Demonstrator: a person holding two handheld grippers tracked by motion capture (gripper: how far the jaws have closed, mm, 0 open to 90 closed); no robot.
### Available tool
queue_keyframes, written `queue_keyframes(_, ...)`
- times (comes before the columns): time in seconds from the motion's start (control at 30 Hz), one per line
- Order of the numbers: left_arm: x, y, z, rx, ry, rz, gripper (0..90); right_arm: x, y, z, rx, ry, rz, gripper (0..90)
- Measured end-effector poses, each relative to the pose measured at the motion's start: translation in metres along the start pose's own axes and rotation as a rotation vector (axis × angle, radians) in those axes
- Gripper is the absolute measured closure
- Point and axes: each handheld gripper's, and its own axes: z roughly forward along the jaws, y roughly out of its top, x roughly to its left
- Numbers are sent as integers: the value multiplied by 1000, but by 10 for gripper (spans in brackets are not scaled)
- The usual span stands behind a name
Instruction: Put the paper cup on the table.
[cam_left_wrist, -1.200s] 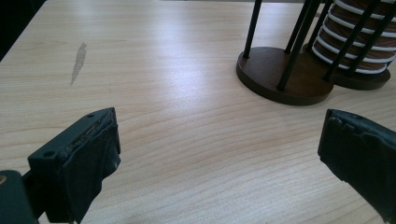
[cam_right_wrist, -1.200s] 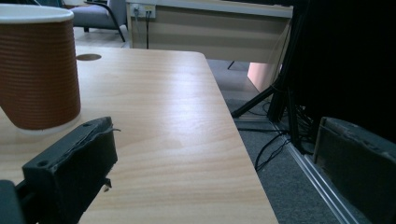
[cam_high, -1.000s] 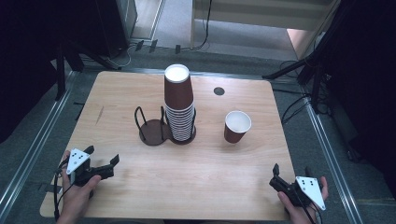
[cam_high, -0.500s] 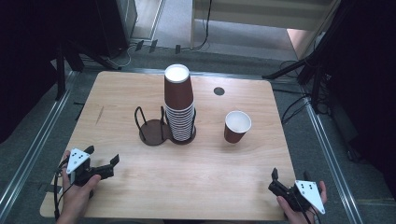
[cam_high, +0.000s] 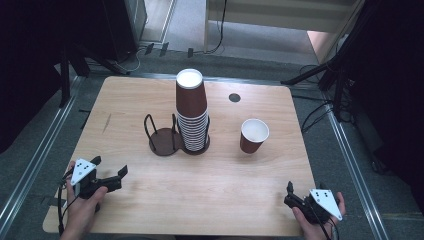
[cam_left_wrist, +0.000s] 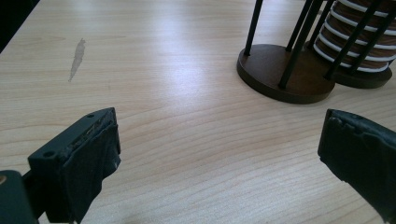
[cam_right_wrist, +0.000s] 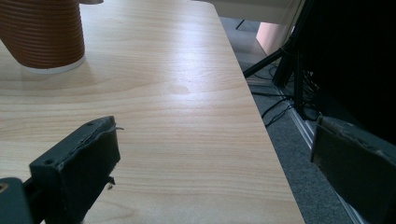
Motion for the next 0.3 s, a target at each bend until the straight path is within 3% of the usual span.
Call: queue_keyframes(0.3, 3, 1, 2, 9, -4, -26, 0, -4, 0, 0, 3, 32, 30, 0)
